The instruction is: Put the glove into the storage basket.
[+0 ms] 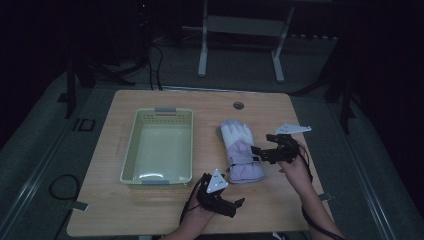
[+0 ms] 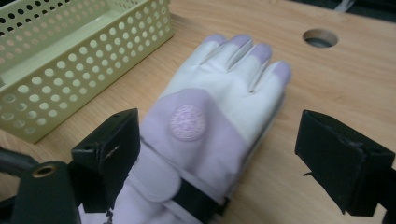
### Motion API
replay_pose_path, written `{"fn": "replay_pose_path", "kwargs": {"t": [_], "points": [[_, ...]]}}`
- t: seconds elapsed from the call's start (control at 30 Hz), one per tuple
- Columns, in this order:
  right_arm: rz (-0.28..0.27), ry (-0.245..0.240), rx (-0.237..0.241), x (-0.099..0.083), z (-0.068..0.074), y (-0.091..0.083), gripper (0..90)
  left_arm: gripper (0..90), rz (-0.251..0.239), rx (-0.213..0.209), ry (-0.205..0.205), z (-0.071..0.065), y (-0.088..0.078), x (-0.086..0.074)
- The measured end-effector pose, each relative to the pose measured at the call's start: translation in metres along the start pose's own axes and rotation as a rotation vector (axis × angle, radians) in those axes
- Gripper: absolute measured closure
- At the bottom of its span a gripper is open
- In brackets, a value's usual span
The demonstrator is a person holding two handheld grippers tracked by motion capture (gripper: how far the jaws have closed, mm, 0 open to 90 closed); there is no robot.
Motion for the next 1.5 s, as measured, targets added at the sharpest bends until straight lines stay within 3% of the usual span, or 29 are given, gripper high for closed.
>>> {"fn": "replay_pose_path", "kwargs": {"t": [0.1,0.2,0.27,0.43,0.57,0.6,0.63,0.8,0.97,1.03,1.1,1.27,1.4,1.5], "points": [[-0.019,-0.028,-0.03,0.005,-0.009,-0.005,14.1,0.0,-0.056,0.011,-0.024,0.006,-0.007,0.023],[-0.009,-0.051,-0.054,0.007,-0.015,-0.006,13.7,0.0,-0.074,0.033,-0.034,0.017,-0.008,0.044],[-0.007,-0.039,-0.053,0.009,-0.019,-0.005,13.6,0.0,-0.085,0.043,-0.048,0.025,-0.007,0.057],[-0.007,0.02,-0.008,0.011,-0.029,-0.003,12.3,0.0,-0.073,0.099,-0.064,0.046,0.005,0.084],[-0.006,0.009,-0.016,0.011,-0.036,0.001,12.3,0.0,-0.055,0.125,-0.09,0.059,0.017,0.093],[-0.006,0.009,-0.016,0.011,-0.036,0.001,12.3,0.0,-0.055,0.125,-0.09,0.059,0.017,0.093],[-0.004,0.003,-0.021,0.01,-0.037,0.002,12.3,0.0,-0.027,0.137,-0.122,0.067,0.024,0.093],[0.018,-0.019,-0.01,0.009,-0.039,0.013,16.8,0.0,0.039,0.154,-0.194,0.081,0.04,0.087],[0.021,-0.023,0.013,0.01,-0.039,0.022,22.8,0.0,0.098,0.188,-0.228,0.092,0.049,0.083],[0.024,-0.03,0.017,0.009,-0.038,0.026,23.9,0.2,0.116,0.215,-0.236,0.096,0.052,0.081],[0.029,-0.033,0.014,0.009,-0.036,0.031,26.9,10.4,0.137,0.259,-0.232,0.1,0.054,0.078],[0.046,-0.038,0.016,0.001,-0.033,0.04,28.3,14.8,0.185,0.242,-0.244,0.101,0.06,0.064],[0.086,-0.006,0.034,-0.013,-0.032,0.05,28.3,15.3,0.237,0.251,-0.258,0.1,0.069,0.046],[0.115,-0.006,0.038,-0.025,-0.031,0.056,28.4,15.5,0.242,0.246,-0.265,0.099,0.073,0.037]]}}
Point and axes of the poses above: each handheld gripper's, and its own axes: y roughly forward along the jaws, x roughly out of its top, z roughly to its left, the point moved 4 cm from there along y, roughly forward along the jaws, and after that the axes turned 6 degrees about y, right-handed, at the moved point
